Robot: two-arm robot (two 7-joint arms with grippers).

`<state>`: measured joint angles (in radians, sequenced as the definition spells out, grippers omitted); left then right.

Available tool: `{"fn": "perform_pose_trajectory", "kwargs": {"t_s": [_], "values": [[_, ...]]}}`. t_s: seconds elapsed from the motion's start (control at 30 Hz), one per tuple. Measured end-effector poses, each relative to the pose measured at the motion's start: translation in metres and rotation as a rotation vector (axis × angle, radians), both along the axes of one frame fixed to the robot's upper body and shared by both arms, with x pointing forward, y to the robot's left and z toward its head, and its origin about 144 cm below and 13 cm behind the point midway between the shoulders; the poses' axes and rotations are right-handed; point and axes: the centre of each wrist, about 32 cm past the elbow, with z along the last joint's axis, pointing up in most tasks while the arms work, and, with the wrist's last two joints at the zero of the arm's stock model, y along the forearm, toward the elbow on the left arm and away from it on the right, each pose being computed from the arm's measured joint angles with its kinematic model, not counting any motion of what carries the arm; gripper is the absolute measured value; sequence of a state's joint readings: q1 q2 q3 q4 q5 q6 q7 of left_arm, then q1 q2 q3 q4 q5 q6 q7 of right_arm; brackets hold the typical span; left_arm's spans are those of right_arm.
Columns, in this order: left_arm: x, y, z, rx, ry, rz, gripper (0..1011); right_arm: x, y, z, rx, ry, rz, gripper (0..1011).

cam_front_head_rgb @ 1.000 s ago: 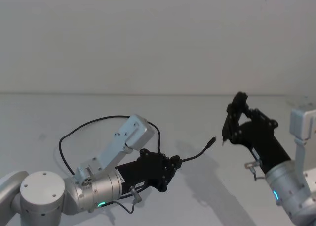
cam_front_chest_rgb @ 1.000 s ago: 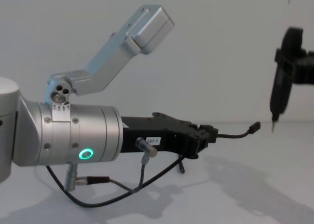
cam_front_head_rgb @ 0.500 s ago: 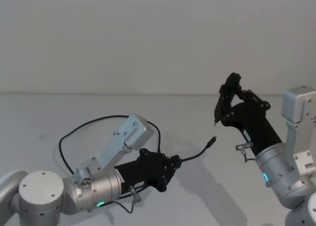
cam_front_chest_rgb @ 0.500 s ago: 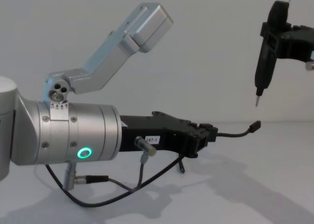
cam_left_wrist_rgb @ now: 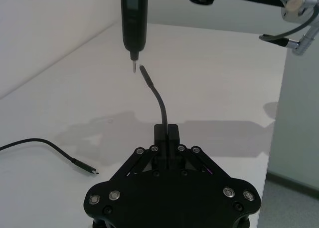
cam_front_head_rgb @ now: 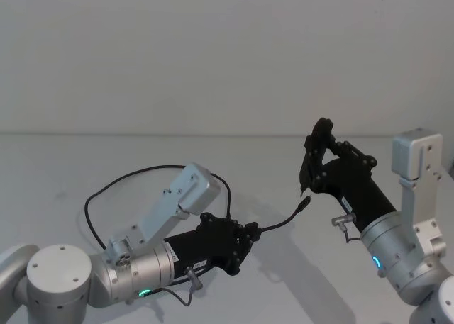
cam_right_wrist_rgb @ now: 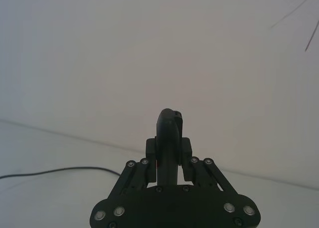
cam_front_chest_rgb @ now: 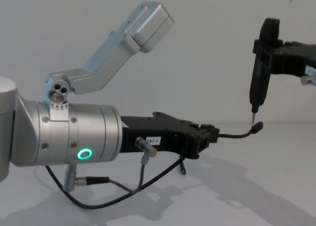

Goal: Pick up the data cable with the one hand.

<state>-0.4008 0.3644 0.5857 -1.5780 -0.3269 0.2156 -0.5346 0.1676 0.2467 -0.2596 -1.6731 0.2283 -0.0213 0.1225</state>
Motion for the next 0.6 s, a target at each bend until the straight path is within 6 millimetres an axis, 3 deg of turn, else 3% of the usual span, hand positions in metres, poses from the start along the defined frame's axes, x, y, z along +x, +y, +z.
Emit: {"fn": "perform_pose_trajectory", "kwargs": {"t_s": [0.6], "values": [[0.0000,0.0001,0.0001,0.000,0.000,0.000,35,-0.0013,-0.0035,-0.0047,-0.019,0.037,0.016,279]]}}
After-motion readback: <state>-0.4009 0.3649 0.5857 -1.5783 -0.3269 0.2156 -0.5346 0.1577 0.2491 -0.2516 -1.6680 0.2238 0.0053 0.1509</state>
